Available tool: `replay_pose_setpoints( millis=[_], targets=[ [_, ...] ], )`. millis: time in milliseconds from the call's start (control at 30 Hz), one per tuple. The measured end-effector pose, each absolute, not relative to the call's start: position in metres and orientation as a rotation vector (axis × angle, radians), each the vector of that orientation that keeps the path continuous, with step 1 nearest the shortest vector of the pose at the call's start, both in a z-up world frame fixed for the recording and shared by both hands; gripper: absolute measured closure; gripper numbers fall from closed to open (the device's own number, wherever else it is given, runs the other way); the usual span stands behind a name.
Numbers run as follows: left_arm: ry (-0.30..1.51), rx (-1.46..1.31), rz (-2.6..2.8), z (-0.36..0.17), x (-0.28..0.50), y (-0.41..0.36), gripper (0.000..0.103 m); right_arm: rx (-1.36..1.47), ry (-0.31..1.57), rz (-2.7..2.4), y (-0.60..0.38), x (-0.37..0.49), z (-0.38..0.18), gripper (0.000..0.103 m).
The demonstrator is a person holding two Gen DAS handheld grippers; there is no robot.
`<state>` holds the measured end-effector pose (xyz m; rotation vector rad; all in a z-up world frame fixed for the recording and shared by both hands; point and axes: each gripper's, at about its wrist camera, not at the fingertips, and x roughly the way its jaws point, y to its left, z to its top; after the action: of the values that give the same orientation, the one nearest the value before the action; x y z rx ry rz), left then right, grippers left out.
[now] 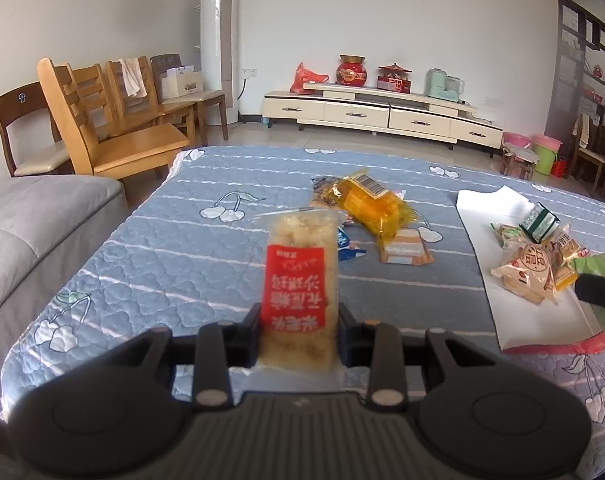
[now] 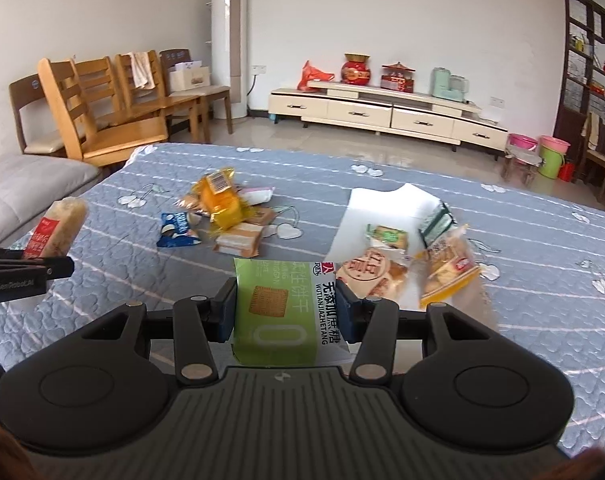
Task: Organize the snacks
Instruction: 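Carry the rice cracker bag with the left gripper while the right gripper carries the green pack to the tray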
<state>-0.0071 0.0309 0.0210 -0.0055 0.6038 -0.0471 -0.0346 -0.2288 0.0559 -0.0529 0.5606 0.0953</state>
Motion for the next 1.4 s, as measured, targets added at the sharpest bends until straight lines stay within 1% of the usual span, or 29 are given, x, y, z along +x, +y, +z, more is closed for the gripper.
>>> replay_pose_setpoints(
  millis=[767, 1400],
  targets=[
    [0.585, 0.03, -0.116, 0.028, -0.013, 0.002, 0.069, -0.024, 0.523, 0.0, -0.248, -0.053, 0.066, 0.043],
    [0.546, 0.088, -0.274, 0.044, -0.01, -0.059, 0.069, 0.02, 0.505, -0.078, -0.272, -0.063, 0.071, 0.043]
  ],
)
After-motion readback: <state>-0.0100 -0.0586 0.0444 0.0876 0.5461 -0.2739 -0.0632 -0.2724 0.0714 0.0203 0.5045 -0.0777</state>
